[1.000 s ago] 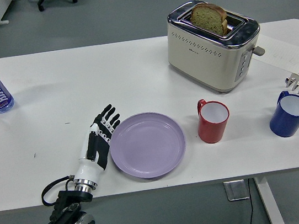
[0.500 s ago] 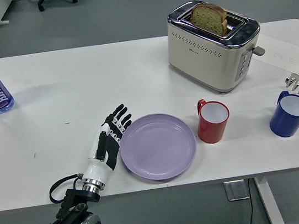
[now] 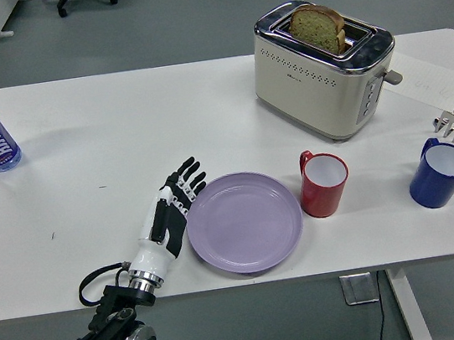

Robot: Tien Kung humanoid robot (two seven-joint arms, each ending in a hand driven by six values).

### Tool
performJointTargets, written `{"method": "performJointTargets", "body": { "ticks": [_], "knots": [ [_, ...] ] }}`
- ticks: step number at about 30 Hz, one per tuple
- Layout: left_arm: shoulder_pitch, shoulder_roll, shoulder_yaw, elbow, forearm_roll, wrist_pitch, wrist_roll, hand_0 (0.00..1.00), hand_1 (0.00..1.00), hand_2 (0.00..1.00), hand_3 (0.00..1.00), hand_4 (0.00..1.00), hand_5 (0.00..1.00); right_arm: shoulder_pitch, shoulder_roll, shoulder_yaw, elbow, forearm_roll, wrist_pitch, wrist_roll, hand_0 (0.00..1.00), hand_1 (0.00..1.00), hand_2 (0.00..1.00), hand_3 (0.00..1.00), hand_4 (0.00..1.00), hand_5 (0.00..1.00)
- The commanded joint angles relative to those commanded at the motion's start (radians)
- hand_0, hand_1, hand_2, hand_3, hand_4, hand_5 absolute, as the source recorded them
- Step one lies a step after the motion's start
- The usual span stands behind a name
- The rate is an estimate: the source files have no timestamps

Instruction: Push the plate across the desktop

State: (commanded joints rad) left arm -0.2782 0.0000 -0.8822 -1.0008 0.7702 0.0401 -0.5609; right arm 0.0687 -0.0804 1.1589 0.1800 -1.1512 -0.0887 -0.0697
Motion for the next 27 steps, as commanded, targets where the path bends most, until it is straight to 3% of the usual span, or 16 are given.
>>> {"method": "performJointTargets", "body": {
  "ticks": [7,13,18,27],
  "knots": [
    [0.014,0.0,-0.169,-0.001,0.105,0.02,0.062,0.854,0.879,0.904,0.865,0.452,0.998,0.001,-0.001,-0.001,0.0,0.004,0.0,0.0,0.604,0.545,0.638,0.623,0.139,0.357],
    [0.025,0.012,-0.332,-0.031,0.178,-0.005,0.136,0.84,0.865,0.888,0.847,0.455,0.998,-0.003,-0.003,0.002,0.0,0.004,0.0,-0.002,0.604,0.545,0.638,0.623,0.139,0.357],
    [0.045,0.088,-0.447,-0.066,0.193,-0.036,0.193,0.824,0.838,0.861,0.817,0.458,0.998,-0.008,-0.005,0.001,0.0,0.012,-0.002,-0.001,0.605,0.545,0.636,0.623,0.139,0.357],
    [0.069,0.178,-0.581,-0.101,0.184,-0.077,0.249,0.815,0.816,0.836,0.797,0.461,0.998,-0.015,-0.005,0.006,0.0,0.016,-0.004,-0.001,0.605,0.544,0.636,0.622,0.139,0.357]
  ]
}}
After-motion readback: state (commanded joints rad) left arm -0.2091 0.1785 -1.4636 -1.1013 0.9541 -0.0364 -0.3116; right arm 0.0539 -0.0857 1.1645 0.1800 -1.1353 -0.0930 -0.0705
